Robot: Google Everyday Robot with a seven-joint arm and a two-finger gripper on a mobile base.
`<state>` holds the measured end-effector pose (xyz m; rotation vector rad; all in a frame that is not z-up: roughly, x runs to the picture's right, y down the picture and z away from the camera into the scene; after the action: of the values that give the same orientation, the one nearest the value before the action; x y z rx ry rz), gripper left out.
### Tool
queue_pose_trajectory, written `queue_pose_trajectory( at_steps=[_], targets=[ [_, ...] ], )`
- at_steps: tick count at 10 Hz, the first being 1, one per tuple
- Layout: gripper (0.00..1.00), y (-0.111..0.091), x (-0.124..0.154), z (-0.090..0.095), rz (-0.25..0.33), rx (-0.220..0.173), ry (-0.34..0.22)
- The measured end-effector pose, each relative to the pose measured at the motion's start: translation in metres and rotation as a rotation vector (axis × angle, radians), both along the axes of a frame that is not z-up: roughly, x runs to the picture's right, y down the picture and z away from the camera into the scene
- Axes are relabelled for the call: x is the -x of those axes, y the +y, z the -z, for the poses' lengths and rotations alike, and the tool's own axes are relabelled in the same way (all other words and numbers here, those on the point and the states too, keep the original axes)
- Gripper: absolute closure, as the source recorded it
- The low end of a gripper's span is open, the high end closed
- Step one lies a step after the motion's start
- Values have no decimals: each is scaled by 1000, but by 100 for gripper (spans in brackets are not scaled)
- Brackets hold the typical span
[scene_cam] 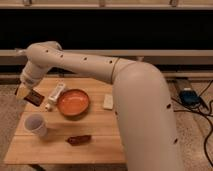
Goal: Place the eraser in the ceramic cup
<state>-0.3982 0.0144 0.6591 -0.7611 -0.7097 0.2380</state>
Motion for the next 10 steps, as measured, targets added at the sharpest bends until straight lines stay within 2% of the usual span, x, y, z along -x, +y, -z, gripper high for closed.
queue_pose_trajectory(
  at_steps=[4,8,9,10],
  targets=[
    [100,26,21,9,-5,59,-74],
    [98,49,20,14,-18,105,-86],
    [92,54,17,13,-23,113,-85],
    [80,60,15,11,-28,120,-87]
  ],
)
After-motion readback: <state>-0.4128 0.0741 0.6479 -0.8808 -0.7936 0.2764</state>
